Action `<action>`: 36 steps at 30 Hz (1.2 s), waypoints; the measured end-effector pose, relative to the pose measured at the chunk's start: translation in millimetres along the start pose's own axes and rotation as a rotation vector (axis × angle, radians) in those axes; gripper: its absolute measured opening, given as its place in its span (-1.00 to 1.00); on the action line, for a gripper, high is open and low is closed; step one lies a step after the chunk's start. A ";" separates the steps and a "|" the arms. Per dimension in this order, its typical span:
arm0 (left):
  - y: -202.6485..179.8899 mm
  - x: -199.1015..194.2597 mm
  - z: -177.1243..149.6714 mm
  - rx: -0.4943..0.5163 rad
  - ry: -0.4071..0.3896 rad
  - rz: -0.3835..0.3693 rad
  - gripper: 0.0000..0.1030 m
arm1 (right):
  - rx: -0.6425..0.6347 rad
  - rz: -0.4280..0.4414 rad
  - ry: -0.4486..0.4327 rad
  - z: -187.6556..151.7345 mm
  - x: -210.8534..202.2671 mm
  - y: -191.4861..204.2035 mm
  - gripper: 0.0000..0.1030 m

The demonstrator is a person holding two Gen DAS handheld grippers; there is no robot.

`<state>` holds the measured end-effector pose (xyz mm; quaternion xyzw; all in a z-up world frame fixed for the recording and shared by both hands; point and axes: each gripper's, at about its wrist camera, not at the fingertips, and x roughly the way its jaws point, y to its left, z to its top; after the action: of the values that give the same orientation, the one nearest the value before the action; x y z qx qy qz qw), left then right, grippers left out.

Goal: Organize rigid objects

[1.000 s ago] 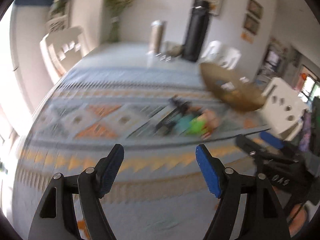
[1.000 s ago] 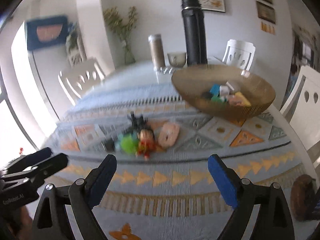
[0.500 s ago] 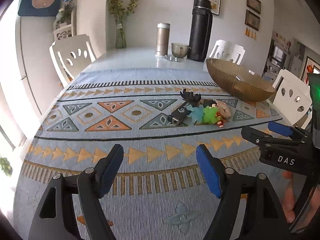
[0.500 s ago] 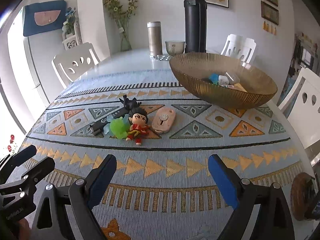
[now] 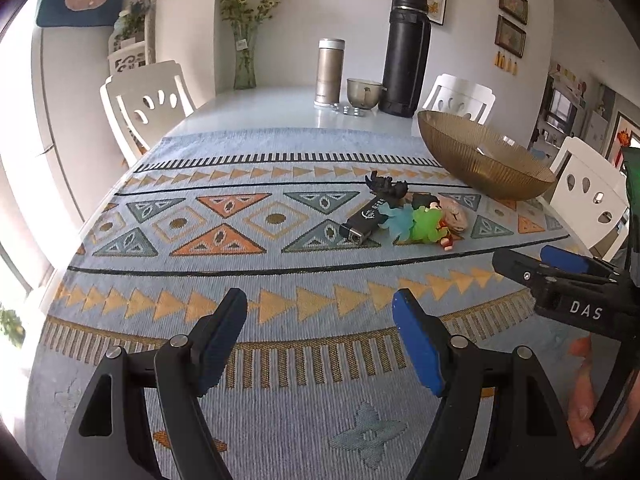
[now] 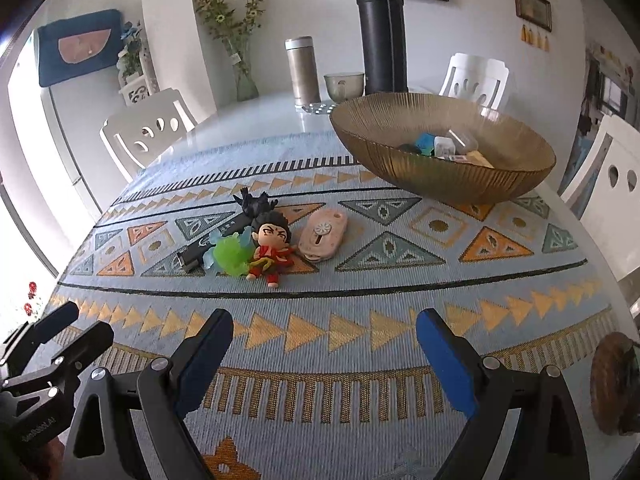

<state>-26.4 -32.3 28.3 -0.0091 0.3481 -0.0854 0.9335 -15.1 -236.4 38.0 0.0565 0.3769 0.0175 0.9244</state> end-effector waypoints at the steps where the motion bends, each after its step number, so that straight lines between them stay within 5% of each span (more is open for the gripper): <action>1: 0.0 0.2 0.0 -0.001 0.002 0.003 0.43 | 0.006 0.006 0.001 0.2 -0.1 -1.3 0.79; 36: -4.0 9.2 0.7 0.017 0.047 0.043 0.43 | 0.024 0.074 0.029 -1.0 -0.5 -1.9 0.79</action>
<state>-19.8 -37.8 23.2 0.0084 0.3691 -0.0683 0.9269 -16.2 -238.3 37.4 0.0811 0.3879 0.0478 0.9169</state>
